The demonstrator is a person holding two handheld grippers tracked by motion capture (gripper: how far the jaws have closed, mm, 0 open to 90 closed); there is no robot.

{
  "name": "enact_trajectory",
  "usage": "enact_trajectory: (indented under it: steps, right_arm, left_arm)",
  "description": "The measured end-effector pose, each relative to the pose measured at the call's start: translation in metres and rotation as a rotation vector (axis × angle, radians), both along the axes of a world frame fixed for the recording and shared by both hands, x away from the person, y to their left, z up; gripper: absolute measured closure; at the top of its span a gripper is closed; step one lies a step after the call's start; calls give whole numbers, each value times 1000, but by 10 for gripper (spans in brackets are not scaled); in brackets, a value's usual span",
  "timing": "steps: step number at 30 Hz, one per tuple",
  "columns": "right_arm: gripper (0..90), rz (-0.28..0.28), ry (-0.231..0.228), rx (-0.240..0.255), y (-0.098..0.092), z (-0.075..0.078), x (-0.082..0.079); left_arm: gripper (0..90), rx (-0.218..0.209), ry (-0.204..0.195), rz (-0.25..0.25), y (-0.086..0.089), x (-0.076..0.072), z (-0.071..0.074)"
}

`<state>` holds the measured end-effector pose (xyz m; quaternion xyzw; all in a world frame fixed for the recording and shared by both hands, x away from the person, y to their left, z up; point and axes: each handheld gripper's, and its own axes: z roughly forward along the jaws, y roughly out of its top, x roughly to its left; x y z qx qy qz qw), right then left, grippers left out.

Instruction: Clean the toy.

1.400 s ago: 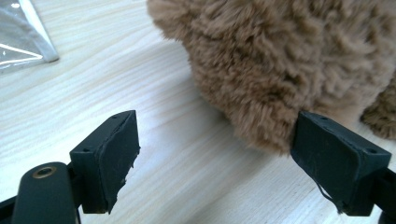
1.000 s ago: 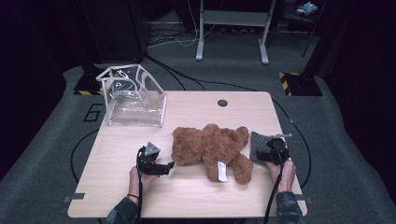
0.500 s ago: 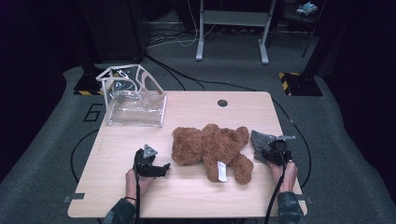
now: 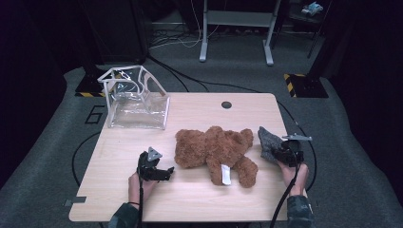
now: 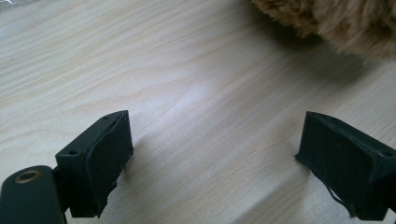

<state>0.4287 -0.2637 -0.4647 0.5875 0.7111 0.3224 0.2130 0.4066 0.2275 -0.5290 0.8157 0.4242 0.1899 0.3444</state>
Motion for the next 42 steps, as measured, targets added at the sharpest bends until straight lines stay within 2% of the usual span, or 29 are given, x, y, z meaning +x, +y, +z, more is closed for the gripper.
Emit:
enact_trajectory:
  steps: [5,10,17,22,26,33,36,42]
  right_arm:
    - [785,43,-57,1,7,27,-6]
    - [783,94,-108,3,21,53,-7]
    - [779,192,-160,-10,55,85,-3]
    - [774,282,-161,-20,90,98,2]
    - [771,341,-151,-18,113,102,8]
    - [768,426,-117,-22,157,96,19]
    - [768,458,-111,-34,169,93,24]
    - [768,494,-96,-17,188,88,32]
  left_arm:
    - [93,-7,-6,6,-1,0,-1]
    - [93,-8,-5,7,-2,1,-1]
    - [94,-11,-3,10,-2,1,-1]
    - [95,-13,-4,12,-2,1,-1]
    - [95,-12,-3,14,-2,1,-1]
    - [95,-6,-2,9,-1,1,0]
    - [95,-5,-1,10,-1,1,0]
    - [95,-6,2,10,-1,1,0]
